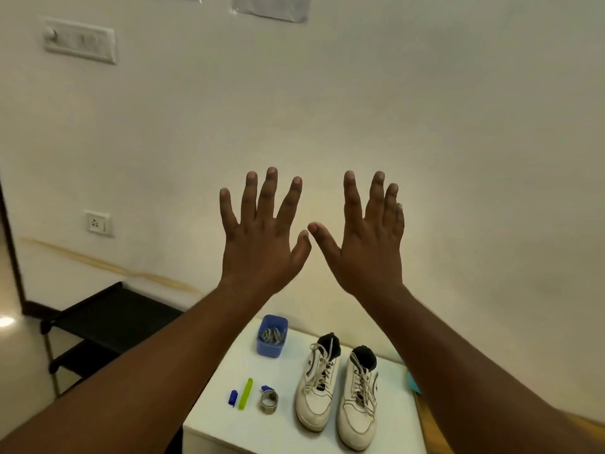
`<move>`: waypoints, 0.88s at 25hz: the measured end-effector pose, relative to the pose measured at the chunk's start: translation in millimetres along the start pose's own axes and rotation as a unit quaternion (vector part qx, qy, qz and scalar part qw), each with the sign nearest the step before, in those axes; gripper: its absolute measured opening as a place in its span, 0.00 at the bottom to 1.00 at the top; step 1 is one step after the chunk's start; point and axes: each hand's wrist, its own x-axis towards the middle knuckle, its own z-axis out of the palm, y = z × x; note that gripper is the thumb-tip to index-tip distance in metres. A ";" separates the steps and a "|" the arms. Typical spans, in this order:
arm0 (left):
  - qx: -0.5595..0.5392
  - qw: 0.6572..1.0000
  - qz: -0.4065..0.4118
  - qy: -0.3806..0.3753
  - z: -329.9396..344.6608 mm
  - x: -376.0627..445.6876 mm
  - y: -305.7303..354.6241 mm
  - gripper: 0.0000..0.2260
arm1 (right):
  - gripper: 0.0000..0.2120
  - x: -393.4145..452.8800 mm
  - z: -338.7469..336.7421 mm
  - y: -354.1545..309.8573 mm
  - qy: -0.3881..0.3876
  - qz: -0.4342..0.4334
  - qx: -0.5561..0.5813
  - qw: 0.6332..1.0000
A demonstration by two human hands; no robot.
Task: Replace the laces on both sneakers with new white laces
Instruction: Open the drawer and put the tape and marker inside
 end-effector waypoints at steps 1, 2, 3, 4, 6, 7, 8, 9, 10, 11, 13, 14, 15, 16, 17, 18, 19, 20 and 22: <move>0.007 1.000 -0.015 -0.014 11.1 -10.5 -12.7 0.36 | 0.42 -3.0 15.6 -9.1 -0.013 -0.009 0.012 1.000; 0.016 0.999 -0.028 -0.029 22.9 -22.2 -25.9 0.36 | 0.42 -6.9 32.7 -18.5 -0.029 -0.015 0.024 0.999; 0.025 0.998 -0.040 -0.044 34.6 -34.4 -38.9 0.37 | 0.42 -12.0 50.1 -28.6 -0.046 -0.019 0.034 0.998; 0.032 0.996 -0.052 -0.062 44.8 -46.6 -51.6 0.37 | 0.42 -17.8 67.7 -38.7 -0.064 -0.024 0.042 0.997; 0.042 0.992 -0.074 -0.095 60.4 -70.9 -69.8 0.37 | 0.42 -33.0 99.6 -54.3 -0.098 -0.033 0.053 0.993; 0.045 0.990 -0.083 -0.106 67.1 -82.1 -79.5 0.36 | 0.41 -40.4 115.3 -63.5 -0.116 -0.041 0.064 0.990; 0.048 0.988 -0.092 -0.118 72.3 -92.5 -88.0 0.36 | 0.41 -47.1 128.8 -72.5 -0.135 -0.046 0.076 0.987; 0.054 0.985 -0.099 -0.128 77.8 -101.7 -96.3 0.36 | 0.40 -53.1 141.6 -80.6 -0.151 -0.050 0.085 0.984; 0.063 0.983 -0.107 -0.138 82.9 -110.3 -103.9 0.37 | 0.39 -58.8 153.8 -87.3 -0.165 -0.051 0.091 0.981; 0.066 0.981 -0.117 -0.143 89.1 -118.5 -111.1 0.36 | 0.38 -64.5 165.3 -93.1 -0.180 -0.052 0.097 0.978; 0.064 0.977 -0.139 -0.152 99.5 -133.7 -122.2 0.35 | 0.37 -74.8 181.7 -102.1 -0.211 -0.056 0.109 0.970; 0.051 0.972 -0.150 -0.176 103.8 -141.5 -126.0 0.34 | 0.37 -80.2 189.4 -105.1 -0.221 -0.060 0.107 0.968; 0.041 0.967 -0.162 -0.194 111.7 -152.4 -131.0 0.33 | 0.37 -86.1 199.0 -108.8 -0.241 -0.062 0.107 0.963; 0.030 0.960 -0.174 -0.217 121.9 -165.6 -135.1 0.32 | 0.37 -93.4 208.9 -112.1 -0.271 -0.062 0.100 0.955; 0.018 0.952 -0.187 -0.242 134.4 -181.5 -138.7 0.32 | 0.38 -101.8 218.7 -115.5 -0.297 -0.062 0.098 0.948; 0.011 0.943 -0.206 -0.262 144.7 -197.7 -142.9 0.31 | 0.38 -113.5 232.4 -118.7 -0.319 -0.064 0.086 0.942; 0.004 0.936 -0.236 -0.261 153.9 -214.2 -146.8 0.31 | 0.39 -124.0 245.9 -123.1 -0.343 -0.068 0.083 0.933; -0.013 0.920 -0.275 -0.279 161.9 -229.9 -149.6 0.31 | 0.39 -133.3 259.3 -125.4 -0.377 -0.075 0.063 0.921; -0.068 0.899 -0.331 -0.277 178.1 -254.6 -153.1 0.30 | 0.38 -148.3 278.4 -130.5 -0.427 -0.093 0.059 0.897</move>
